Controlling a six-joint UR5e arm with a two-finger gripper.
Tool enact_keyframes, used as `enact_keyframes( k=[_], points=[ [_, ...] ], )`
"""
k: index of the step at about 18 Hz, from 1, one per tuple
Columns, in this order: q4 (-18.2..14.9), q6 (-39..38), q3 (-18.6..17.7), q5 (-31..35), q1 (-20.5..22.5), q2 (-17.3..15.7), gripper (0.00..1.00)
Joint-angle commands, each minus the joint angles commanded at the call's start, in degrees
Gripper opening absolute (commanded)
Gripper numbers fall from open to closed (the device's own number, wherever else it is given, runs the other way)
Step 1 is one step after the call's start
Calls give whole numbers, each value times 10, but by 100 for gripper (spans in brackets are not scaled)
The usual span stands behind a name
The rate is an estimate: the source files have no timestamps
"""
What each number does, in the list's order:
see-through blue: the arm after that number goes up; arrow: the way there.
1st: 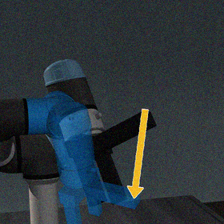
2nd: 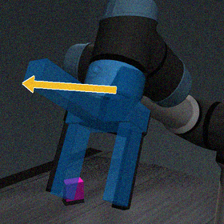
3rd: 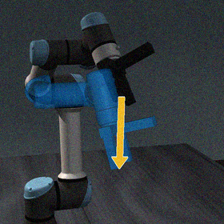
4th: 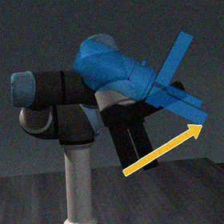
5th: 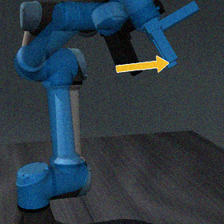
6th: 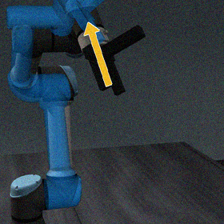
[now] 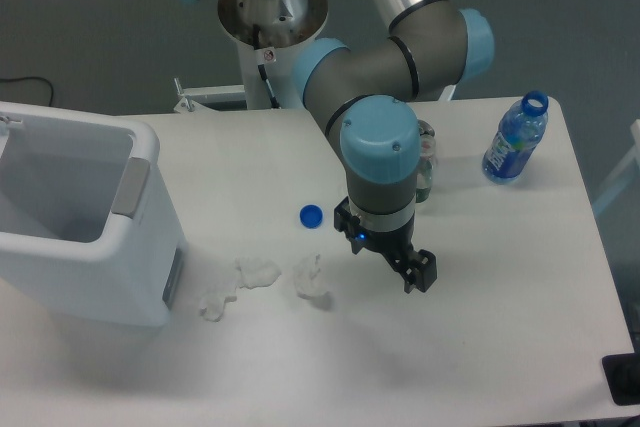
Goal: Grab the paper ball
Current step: 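Move the gripper over the crumpled white paper pieces beside the bin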
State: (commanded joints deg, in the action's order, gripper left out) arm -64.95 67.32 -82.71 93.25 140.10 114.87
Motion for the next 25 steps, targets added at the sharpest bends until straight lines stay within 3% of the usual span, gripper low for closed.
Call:
enact_keyframes(
  k=[6,11,16,22,25],
  points=[
    [4,-17,-19,-33,0,-5,100],
    [84,-57,-78,-52,-12,-22,100],
    [92,-127,-82,-72,-47,-20,100],
    [98,-123,-119,-69,-80,-14,100],
    [101,-57,-124,-69,-77,-7,100]
  ],
)
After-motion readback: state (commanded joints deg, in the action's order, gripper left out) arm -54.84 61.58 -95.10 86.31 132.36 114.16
